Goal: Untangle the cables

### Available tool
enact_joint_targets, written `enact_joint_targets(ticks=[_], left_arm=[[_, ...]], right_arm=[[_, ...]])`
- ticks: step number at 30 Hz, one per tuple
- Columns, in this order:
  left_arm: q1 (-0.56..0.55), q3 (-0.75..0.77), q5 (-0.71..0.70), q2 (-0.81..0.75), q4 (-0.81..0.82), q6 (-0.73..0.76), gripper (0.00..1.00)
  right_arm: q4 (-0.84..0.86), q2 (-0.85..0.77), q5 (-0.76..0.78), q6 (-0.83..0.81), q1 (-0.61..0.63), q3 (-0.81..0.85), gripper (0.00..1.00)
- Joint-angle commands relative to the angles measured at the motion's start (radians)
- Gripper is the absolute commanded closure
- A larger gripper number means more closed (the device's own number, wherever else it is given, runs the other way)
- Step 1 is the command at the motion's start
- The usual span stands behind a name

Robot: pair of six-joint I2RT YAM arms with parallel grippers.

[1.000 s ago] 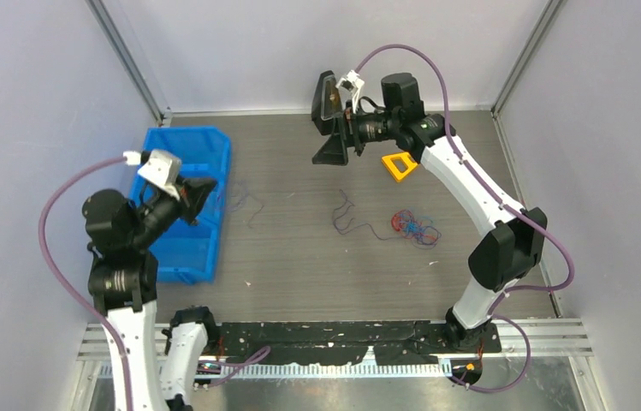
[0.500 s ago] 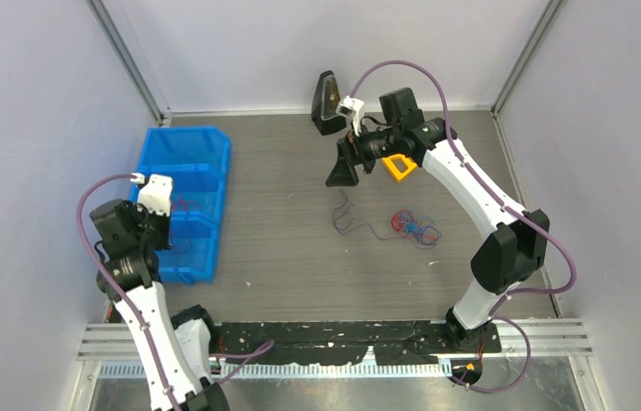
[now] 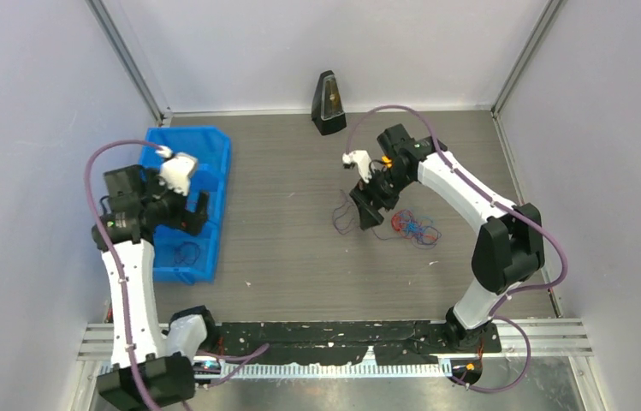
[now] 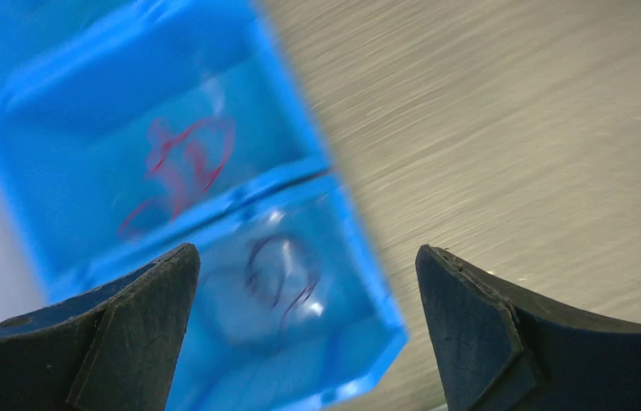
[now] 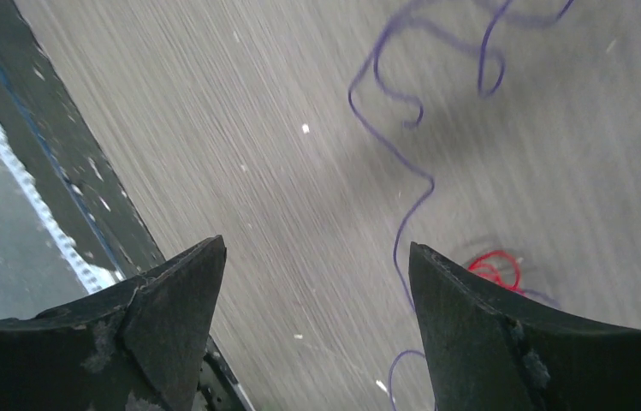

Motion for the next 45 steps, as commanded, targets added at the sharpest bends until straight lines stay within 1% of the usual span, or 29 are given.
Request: enact_joint_targets(ticks=[1,2,4,7,9,11,14,17,19,22,27,32,34,36,37,38,39,40,41,42,43,44,45], left_arm=[[-0.277,-0.041,0.138,-0.025,0.134,-0.065,0.01],[-0.347,-0.062,0.154,-0.01,0.201,-0.088,0.01],[-0.534,-0.088,0.175,0.057,0.336,-0.143,0.0],[-0.743,-0.057,0.153,0.235,0.503,-0.198,0.02],[-0.854,-0.013,0.126,0.387,0.614,-0.261,0.02],[-0.946,0.051,0.076,0.515,0.703,-0.3,0.01],[-1.054,0.183,-0.002,0.7,0.729,-0.29,0.01],[-1.105,0.302,-0.065,0.847,0.686,-0.288,0.0],[-1.121,0.33,-0.083,0.903,0.682,-0.302,0.0],[-1.159,0.341,-0.134,0.954,0.688,-0.305,0.0],[-1.227,0.348,-0.244,1.027,0.663,-0.272,0.0],[-1.241,0.301,-0.283,1.046,0.682,-0.31,0.04],[-1.241,0.275,-0.287,1.045,0.704,-0.316,0.06],[-1.241,0.264,-0.294,1.049,0.713,-0.321,0.13],[-1.241,0.265,-0.3,1.051,0.711,-0.323,0.18],[-1.239,0.262,-0.303,1.051,0.712,-0.322,0.24],[-1.237,0.259,-0.304,1.049,0.712,-0.321,0.34],[-1.234,0.259,-0.301,1.044,0.711,-0.32,0.45],[-1.227,0.262,-0.293,1.036,0.699,-0.32,0.6],[-1.217,0.271,-0.284,1.027,0.679,-0.323,0.74],[-1.202,0.28,-0.266,1.007,0.646,-0.326,0.86],[-1.18,0.286,-0.234,0.978,0.614,-0.326,0.96],[-1.158,0.281,-0.214,0.937,0.592,-0.326,1.0]], right_arm=[[0.0,-0.011,0.157,-0.08,-0.005,-0.081,0.17],[0.004,-0.006,0.166,-0.077,-0.014,-0.086,0.17],[0.002,0.007,0.157,-0.053,-0.054,-0.079,0.19],[-0.049,0.027,0.081,-0.007,-0.144,-0.022,0.2],[-0.079,0.034,0.079,0.001,-0.217,0.003,0.21],[-0.08,0.024,0.109,0.006,-0.247,-0.005,0.22],[-0.059,0.013,0.181,0.027,-0.257,-0.037,0.21],[-0.049,0.033,0.233,0.072,-0.257,-0.063,0.17],[-0.03,0.045,0.258,0.104,-0.258,-0.079,0.16],[0.022,0.06,0.268,0.146,-0.258,-0.099,0.15],[0.056,0.121,0.244,0.18,-0.259,-0.094,0.16],[0.107,0.161,0.242,0.206,-0.259,-0.108,0.19],[0.127,0.181,0.24,0.215,-0.259,-0.117,0.23],[0.146,0.196,0.242,0.221,-0.259,-0.123,0.28],[0.15,0.202,0.244,0.22,-0.259,-0.123,0.32],[0.151,0.205,0.247,0.219,-0.261,-0.124,0.34],[0.152,0.207,0.248,0.218,-0.265,-0.124,0.39],[0.151,0.206,0.248,0.216,-0.267,-0.124,0.43],[0.151,0.206,0.249,0.216,-0.273,-0.125,0.48],[0.148,0.206,0.249,0.213,-0.276,-0.124,0.55],[0.146,0.205,0.25,0.211,-0.283,-0.119,0.59],[0.14,0.203,0.254,0.202,-0.287,-0.117,0.66],[0.138,0.201,0.262,0.199,-0.298,-0.112,0.7]])
